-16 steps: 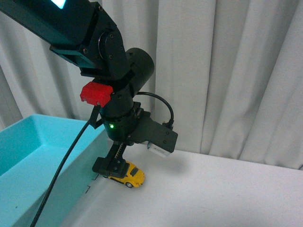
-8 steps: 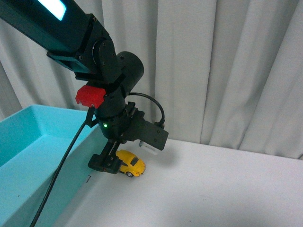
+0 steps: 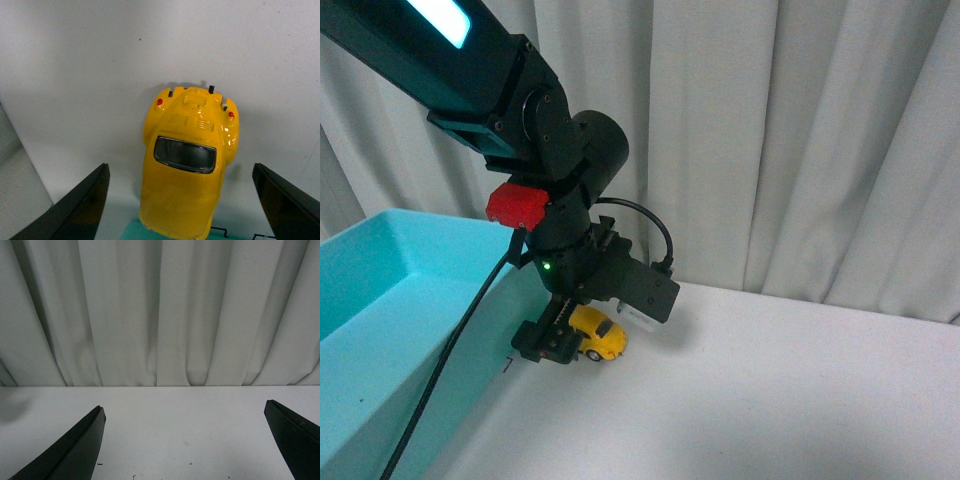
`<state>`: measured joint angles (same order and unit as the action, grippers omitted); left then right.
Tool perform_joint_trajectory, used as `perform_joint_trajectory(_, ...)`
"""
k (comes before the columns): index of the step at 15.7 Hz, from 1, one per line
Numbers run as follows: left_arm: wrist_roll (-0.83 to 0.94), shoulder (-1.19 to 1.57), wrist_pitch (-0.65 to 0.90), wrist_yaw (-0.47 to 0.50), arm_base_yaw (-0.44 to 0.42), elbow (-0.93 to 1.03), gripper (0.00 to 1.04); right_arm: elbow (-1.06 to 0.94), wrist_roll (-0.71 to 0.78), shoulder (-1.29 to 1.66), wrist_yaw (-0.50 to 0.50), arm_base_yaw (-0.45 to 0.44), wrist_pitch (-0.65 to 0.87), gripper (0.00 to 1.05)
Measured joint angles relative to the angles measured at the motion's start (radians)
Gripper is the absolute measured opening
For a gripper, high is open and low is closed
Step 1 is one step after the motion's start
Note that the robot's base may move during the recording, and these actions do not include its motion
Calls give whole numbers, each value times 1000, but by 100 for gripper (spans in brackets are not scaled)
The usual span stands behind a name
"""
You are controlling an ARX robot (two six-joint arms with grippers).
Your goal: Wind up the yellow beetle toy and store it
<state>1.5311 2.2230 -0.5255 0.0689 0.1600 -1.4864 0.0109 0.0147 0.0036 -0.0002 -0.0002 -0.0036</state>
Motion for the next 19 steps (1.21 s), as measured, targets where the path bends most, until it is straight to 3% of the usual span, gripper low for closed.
perform_joint_trajectory(4, -35, 6, -5, 11, 3, 0, 47, 0, 0, 0, 0, 0, 0, 98)
perform_joint_trajectory(5, -41, 6, -5, 14, 3, 0, 41, 0, 0, 0, 0, 0, 0, 98)
perform_joint_trajectory(10, -31, -3, -28, 4, 26, 0, 38, 0, 0, 0, 0, 0, 0, 98)
perform_joint_trajectory(15, 175, -70, -117, -187, 99, -32, 37, 0, 0, 0, 0, 0, 0, 98)
perform_joint_trajectory(19, 53, -282, -146, -377, 58, -43, 37, 0, 0, 0, 0, 0, 0, 98)
